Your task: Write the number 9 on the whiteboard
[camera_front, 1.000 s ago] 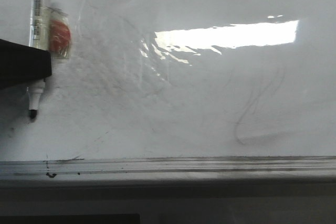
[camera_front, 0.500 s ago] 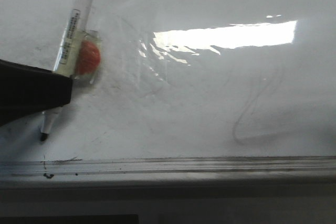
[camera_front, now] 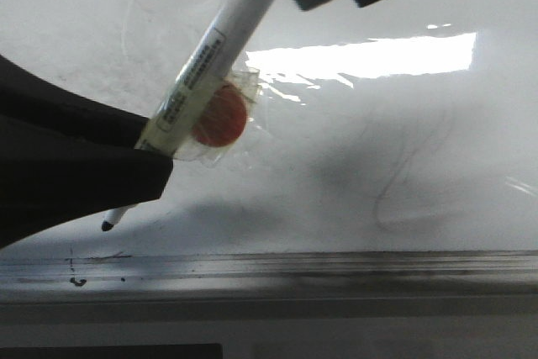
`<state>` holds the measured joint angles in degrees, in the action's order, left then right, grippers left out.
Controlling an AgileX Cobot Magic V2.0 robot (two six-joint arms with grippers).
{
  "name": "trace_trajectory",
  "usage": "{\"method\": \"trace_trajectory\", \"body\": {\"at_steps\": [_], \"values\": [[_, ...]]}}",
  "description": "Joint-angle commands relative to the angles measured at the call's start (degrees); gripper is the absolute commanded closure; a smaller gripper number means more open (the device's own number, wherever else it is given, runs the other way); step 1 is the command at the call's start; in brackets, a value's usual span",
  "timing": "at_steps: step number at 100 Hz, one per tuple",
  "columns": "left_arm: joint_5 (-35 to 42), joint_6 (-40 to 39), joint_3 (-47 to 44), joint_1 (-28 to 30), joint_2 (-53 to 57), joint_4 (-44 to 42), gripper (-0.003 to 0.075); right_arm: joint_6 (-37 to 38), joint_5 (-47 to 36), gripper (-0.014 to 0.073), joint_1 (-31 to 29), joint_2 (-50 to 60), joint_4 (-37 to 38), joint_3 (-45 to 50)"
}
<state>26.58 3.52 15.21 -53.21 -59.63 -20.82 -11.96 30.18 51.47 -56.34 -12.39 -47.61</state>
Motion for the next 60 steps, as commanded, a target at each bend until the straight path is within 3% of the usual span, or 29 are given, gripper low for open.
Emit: {"method": "trace_trajectory", "body": {"at_steps": [1, 21, 30, 60], "values": [[4.2, -0.3, 1.8, 0.0, 0.4, 0.2, 0.0741, -0.6, -3.2, 0.0248, 0.7, -2.1, -1.6, -3.7], [4.2, -0.3, 1.8, 0.0, 0.4, 0.2, 0.0741, -0.6, -2.8, 0.0250, 1.1, -7.9, -1.9, -5.7], [4.2, -0.3, 1.8, 0.0, 0.4, 0.2, 0.0741, -0.6, -3.1, 0.0290, 1.1, -9.4, -1.9, -6.3], [3.9, -0.3, 1.8, 0.0, 0.4, 0.8, 0.0733, -0.5, -2.6, 0.0656, 1.1, -9.8, -1.9, -6.8]]}}
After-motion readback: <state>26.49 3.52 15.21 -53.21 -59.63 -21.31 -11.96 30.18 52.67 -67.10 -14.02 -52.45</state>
